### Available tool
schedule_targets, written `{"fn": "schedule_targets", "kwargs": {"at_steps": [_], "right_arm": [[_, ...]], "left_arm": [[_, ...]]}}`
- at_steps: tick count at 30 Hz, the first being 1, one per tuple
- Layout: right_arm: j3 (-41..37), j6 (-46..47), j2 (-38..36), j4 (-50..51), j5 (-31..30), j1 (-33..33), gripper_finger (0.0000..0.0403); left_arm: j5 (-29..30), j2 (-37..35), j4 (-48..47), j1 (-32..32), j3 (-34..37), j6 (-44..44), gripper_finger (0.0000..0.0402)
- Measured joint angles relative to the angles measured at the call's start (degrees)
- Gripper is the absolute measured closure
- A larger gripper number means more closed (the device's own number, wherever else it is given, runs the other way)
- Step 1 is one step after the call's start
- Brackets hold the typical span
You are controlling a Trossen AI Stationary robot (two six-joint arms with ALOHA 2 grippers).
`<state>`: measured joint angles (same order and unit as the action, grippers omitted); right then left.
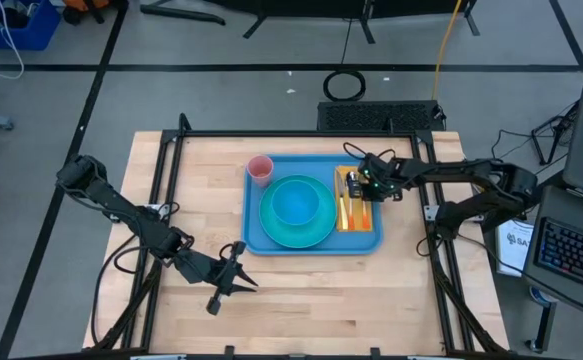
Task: Set up tray
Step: Put the orange fork on the blue serving tray to the right of the orange spoon
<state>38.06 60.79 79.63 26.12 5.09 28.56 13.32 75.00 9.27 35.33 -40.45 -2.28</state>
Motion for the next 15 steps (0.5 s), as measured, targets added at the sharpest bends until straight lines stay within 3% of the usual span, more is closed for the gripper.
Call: {"fn": "schedule_targets", "kwargs": {"at_steps": [7, 15], "right_arm": [[-2.9, -1.4, -0.3, -4.5, 0.9, 1.0, 0.0398], [-3.1, -3.0, -0.2, -7.9, 0.7, 1.0, 0.0352]], "left_arm": [[-0.1, 0.0, -0.2, 0.0, 0.0, 0.0, 0.0339], [0.0, 0.0, -0.2, 0.0, 0.0, 0.0, 0.0339]]}}
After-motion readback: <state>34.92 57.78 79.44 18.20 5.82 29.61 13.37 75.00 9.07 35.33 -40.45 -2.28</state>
